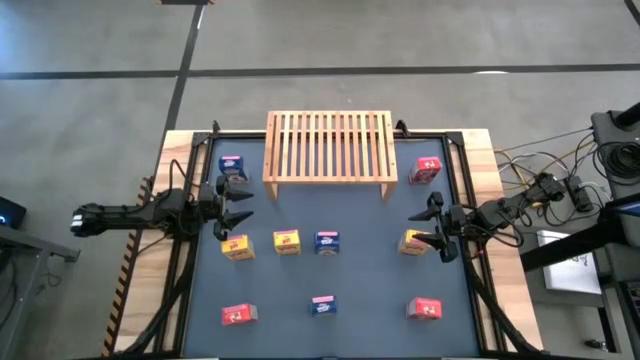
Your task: Stack cereal on shelf
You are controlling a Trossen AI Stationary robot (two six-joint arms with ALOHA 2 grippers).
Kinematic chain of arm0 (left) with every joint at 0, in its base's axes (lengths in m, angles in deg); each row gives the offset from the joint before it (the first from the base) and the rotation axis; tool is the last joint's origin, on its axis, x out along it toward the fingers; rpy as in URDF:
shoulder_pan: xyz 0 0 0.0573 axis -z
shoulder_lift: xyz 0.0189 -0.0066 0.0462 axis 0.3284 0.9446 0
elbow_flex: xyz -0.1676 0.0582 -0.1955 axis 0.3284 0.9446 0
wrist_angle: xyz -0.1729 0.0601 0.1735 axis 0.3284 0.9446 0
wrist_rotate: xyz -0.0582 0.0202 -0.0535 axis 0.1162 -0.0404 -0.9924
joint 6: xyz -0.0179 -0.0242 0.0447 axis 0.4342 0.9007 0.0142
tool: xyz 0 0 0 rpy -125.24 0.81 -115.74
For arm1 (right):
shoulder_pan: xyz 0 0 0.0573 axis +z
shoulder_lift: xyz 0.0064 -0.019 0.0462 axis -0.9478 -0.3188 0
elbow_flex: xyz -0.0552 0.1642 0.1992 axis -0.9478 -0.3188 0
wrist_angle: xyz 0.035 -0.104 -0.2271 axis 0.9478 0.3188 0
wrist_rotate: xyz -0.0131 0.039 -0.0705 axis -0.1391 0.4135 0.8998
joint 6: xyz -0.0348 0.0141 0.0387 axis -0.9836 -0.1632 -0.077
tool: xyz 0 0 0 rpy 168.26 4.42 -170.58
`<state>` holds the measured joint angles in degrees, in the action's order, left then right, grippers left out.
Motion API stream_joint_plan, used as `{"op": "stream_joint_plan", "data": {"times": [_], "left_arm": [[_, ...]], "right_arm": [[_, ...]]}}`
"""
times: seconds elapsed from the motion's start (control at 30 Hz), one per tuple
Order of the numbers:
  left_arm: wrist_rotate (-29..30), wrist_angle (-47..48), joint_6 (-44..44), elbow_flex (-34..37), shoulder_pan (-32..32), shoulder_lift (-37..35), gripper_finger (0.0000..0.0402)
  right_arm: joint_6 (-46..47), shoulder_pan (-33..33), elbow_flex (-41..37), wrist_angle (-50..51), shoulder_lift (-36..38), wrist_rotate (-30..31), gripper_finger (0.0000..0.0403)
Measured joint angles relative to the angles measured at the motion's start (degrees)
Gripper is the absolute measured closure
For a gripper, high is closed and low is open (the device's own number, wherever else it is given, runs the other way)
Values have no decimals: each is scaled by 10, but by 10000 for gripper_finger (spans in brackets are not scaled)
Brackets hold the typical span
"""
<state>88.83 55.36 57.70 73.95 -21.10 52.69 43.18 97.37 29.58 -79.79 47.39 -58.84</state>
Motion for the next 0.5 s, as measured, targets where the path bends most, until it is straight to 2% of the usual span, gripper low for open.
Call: {"op": "stream_joint_plan", "data": {"times": [0.5], "left_arm": [[0, 0, 0, 0, 0, 0, 153]], "right_arm": [[0, 0, 0, -24, 0, 1, 174]]}}
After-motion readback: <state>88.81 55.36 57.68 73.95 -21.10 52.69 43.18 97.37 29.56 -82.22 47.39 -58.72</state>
